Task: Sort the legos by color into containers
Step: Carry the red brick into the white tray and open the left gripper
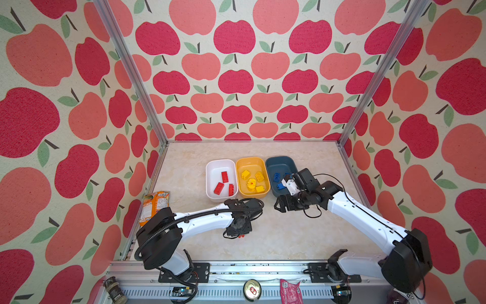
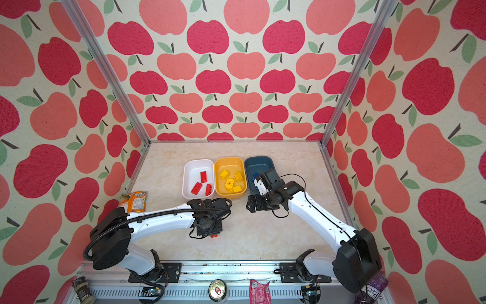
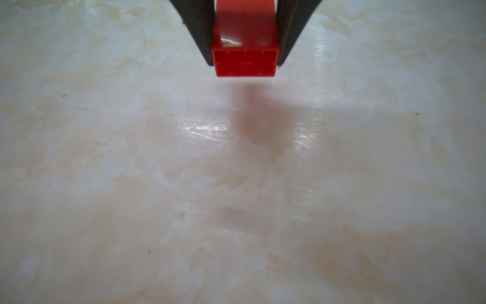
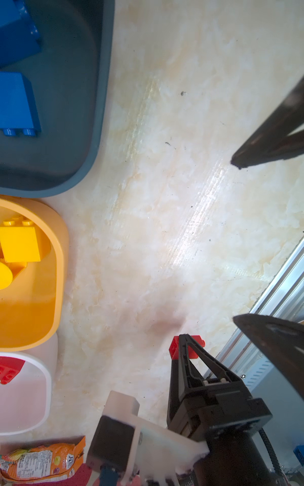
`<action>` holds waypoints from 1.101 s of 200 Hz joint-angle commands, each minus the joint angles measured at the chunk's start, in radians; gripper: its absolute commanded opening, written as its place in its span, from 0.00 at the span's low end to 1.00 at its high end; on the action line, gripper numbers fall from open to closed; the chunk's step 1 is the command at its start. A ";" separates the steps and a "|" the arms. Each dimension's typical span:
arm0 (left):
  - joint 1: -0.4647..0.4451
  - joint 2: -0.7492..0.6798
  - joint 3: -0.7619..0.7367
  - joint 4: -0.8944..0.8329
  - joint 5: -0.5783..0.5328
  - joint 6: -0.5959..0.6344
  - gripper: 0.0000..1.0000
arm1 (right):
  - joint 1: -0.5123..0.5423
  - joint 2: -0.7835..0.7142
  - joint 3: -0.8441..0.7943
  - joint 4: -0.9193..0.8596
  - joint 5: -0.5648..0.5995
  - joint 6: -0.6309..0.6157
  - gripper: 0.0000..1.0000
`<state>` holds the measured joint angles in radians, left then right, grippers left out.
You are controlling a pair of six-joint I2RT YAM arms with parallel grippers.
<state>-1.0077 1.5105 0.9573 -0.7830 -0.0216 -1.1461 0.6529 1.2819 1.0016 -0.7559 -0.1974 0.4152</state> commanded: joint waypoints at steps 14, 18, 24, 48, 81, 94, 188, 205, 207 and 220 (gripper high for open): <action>0.053 -0.061 0.058 -0.070 -0.047 0.023 0.15 | -0.007 -0.018 -0.002 -0.007 -0.014 0.019 0.93; 0.061 -0.066 0.064 -0.074 -0.047 0.031 0.15 | -0.007 -0.017 -0.002 -0.007 -0.014 0.020 0.94; 0.074 -0.071 0.072 -0.078 -0.049 0.047 0.14 | -0.007 -0.018 -0.001 -0.006 -0.012 0.023 0.94; 0.141 -0.087 0.117 -0.097 -0.048 0.126 0.14 | -0.007 -0.023 0.000 -0.004 -0.010 0.030 0.95; 0.251 -0.084 0.195 -0.095 -0.035 0.260 0.14 | -0.006 -0.031 0.002 -0.001 -0.004 0.044 0.96; 0.297 -0.069 0.226 -0.083 -0.022 0.311 0.14 | -0.006 -0.034 0.003 0.003 -0.001 0.052 0.96; 0.584 0.180 0.481 -0.058 0.049 0.633 0.13 | 0.002 -0.007 0.054 0.028 0.039 0.096 0.97; 0.627 0.224 0.513 -0.055 0.059 0.678 0.13 | 0.008 -0.001 0.067 0.030 0.053 0.105 0.97; 0.633 0.229 0.517 -0.055 0.061 0.684 0.13 | 0.010 0.000 0.068 0.030 0.054 0.107 0.97; 0.661 0.263 0.537 -0.046 0.063 0.717 0.13 | 0.016 0.002 0.073 0.030 0.067 0.117 0.97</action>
<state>-0.3920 1.7252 1.4406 -0.8337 0.0231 -0.5404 0.6544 1.2736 1.0405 -0.7383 -0.1677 0.4969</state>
